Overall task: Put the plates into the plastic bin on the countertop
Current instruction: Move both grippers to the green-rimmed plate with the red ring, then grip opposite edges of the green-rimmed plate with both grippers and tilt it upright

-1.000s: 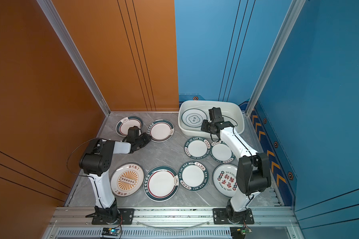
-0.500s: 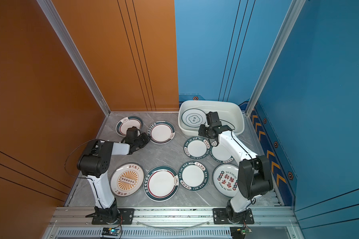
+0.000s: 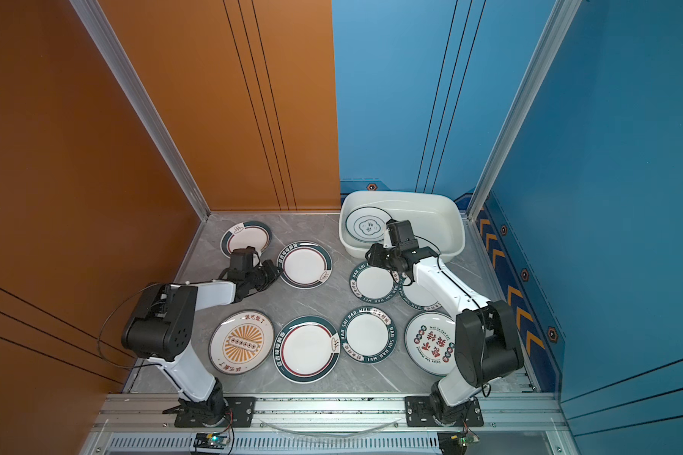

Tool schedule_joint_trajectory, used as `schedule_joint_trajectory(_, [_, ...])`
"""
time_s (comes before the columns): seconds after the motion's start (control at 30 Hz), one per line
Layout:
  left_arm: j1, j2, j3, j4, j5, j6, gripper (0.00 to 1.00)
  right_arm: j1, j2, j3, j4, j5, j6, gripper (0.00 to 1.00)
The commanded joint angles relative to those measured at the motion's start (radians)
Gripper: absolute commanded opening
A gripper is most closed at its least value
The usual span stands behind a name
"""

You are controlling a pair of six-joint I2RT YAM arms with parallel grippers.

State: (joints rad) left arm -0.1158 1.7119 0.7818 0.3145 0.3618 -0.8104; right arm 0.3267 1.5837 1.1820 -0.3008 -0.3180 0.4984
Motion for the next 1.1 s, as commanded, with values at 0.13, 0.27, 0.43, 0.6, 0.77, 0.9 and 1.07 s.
schedule_joint_trajectory(0.13, [0.034, -0.195, -0.059, -0.059, 0.166, 0.016, 0.00, 0.035, 0.048, -0.035, 0.154, -0.170, 0.058, 0.50])
schedule_joint_trajectory(0.27, [0.051, -0.304, -0.073, -0.103, 0.236, 0.012, 0.00, 0.060, 0.099, -0.033, 0.203, -0.217, 0.076, 0.54])
schedule_joint_trajectory(0.43, [0.051, -0.409, -0.085, -0.158, 0.272, 0.013, 0.00, 0.089, 0.143, -0.025, 0.273, -0.273, 0.109, 0.57])
schedule_joint_trajectory(0.6, [0.047, -0.434, -0.090, -0.174, 0.279, 0.013, 0.00, 0.119, 0.168, -0.022, 0.340, -0.308, 0.141, 0.58])
schedule_joint_trajectory(0.77, [0.044, -0.426, -0.093, -0.173, 0.279, 0.014, 0.00, 0.130, 0.178, -0.035, 0.407, -0.343, 0.183, 0.59])
schedule_joint_trajectory(0.9, [0.042, -0.425, -0.093, -0.175, 0.276, 0.019, 0.00, 0.131, 0.170, -0.042, 0.409, -0.328, 0.190, 0.59])
schedule_joint_trajectory(1.07, [0.042, -0.426, -0.098, -0.178, 0.273, 0.023, 0.00, 0.115, 0.136, -0.079, 0.442, -0.284, 0.223, 0.59])
